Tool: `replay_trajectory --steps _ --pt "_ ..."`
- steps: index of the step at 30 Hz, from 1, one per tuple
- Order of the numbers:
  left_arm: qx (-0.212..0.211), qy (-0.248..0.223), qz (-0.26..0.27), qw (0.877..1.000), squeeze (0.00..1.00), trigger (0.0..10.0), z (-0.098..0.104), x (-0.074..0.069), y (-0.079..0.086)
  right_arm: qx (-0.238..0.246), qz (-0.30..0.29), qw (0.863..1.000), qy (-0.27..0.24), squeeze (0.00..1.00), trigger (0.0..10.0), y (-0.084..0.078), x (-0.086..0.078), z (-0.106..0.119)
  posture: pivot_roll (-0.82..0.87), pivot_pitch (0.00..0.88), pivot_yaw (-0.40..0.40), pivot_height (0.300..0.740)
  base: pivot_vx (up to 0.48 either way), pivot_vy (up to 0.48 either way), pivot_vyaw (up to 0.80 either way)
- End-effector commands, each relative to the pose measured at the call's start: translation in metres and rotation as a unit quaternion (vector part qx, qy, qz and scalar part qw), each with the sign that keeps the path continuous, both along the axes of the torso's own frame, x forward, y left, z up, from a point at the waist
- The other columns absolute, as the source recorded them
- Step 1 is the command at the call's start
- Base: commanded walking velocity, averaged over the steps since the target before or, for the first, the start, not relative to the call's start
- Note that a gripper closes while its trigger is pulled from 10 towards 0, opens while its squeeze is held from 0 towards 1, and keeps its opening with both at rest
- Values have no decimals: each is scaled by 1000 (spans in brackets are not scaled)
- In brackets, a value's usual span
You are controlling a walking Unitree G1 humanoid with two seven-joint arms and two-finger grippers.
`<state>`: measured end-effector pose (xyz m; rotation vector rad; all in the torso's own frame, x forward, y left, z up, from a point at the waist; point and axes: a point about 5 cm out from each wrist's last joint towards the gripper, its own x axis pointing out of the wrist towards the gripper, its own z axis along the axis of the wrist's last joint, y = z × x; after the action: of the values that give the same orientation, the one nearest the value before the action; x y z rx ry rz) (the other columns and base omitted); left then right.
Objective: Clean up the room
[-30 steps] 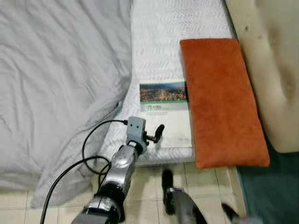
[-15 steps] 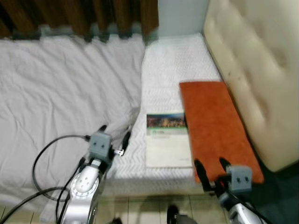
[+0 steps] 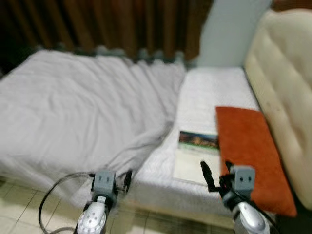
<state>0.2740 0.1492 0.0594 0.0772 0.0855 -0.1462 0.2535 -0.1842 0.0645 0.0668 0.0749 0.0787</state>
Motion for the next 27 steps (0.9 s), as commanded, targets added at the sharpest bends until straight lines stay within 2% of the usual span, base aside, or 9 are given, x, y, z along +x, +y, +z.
replay_trajectory --steps 1,11,14,21,22,27 --pt "-1 21 21 1000 0 10000 -7 -3 10 -3 15 1000 -6 0 10000 5 2 1 17 0 -36 740 0 472 -775" --pt "-2 31 8 1000 0 10000 -11 2 8 2 8 1000 -13 0 10000 2 3 0 8 0 -36 740 0 472 -78" --pt "-1 40 0 999 0 10000 -12 8 13 2 17 1000 -2 0 10000 6 2 -6 4 0 -31 740 0 480 -800" --pt "10 49 6 999 0 10000 -13 13 15 -2 22 1000 -5 0 10000 7 2 -6 -5 0 -27 740 0 480 -788" --pt "25 56 17 998 0 10000 -16 15 13 -5 23 1000 -6 0 10000 6 2 -6 -14 0 -30 740 0 0 0" --pt "15 46 24 999 0 10000 -17 11 9 -6 22 1000 -7 0 10000 3 1 -6 -17 0 -36 740 0 0 0"
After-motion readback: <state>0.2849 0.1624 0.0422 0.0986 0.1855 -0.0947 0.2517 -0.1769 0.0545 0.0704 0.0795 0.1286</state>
